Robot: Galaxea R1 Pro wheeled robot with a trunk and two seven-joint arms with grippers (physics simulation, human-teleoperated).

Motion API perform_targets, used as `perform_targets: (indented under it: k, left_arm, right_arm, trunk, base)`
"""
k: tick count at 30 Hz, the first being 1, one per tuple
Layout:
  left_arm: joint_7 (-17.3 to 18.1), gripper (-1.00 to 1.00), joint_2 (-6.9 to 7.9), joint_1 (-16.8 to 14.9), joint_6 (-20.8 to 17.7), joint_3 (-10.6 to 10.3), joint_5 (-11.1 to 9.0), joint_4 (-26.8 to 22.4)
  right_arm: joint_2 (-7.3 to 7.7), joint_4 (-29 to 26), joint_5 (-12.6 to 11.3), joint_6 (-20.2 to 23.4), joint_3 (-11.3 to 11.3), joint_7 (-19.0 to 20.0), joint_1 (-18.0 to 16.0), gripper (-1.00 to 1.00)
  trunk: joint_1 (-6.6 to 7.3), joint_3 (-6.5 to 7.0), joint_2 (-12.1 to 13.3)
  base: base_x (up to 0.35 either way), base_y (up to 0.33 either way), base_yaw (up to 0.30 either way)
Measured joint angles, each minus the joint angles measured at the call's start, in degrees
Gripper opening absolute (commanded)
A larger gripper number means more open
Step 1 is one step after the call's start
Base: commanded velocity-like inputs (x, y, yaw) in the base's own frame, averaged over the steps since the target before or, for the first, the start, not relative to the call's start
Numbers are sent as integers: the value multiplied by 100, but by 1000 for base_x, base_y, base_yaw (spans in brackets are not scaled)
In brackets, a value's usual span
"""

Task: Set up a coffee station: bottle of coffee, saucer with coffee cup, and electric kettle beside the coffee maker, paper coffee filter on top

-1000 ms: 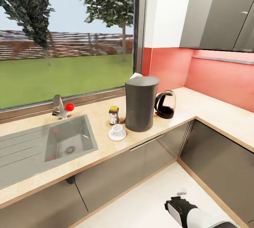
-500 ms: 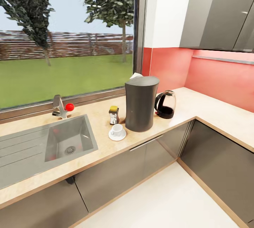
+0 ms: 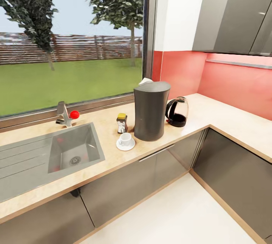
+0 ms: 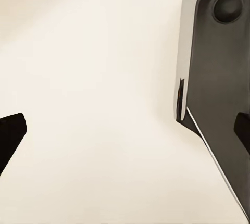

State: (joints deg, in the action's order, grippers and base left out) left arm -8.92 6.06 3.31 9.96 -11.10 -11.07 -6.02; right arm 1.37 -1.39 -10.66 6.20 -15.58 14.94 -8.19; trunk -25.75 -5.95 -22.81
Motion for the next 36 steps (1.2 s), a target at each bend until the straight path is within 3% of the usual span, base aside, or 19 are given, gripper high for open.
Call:
perform_targets:
  k: [3, 7, 13, 36]
  left_arm:
    - [0, 100, 0, 0, 0, -7, 0, 0]
    - [0, 100, 3, 0, 0, -15, 0, 0]
    - [0, 100, 6, -2, 0, -17, 0, 0]
    - [1, 100, 2, 0, -26, -26, 0, 35]
  right_arm:
    - [79, -11, -11, -4, 8, 106, 8, 100]
    - [121, -15, -22, -5, 13, -71, 11, 100]
    - [131, -16, -25, -4, 15, -326, 12, 100]
    - [117, -16, 13, 24, -43, -399, 12, 100]
  trunk:
    - [0, 0, 0]
    - [0, 0, 0]
    - [0, 0, 0]
    - [0, 0, 0]
  base:
    - [0, 0, 0]
    - [0, 0, 0]
    - [0, 0, 0]
    - [0, 0, 0]
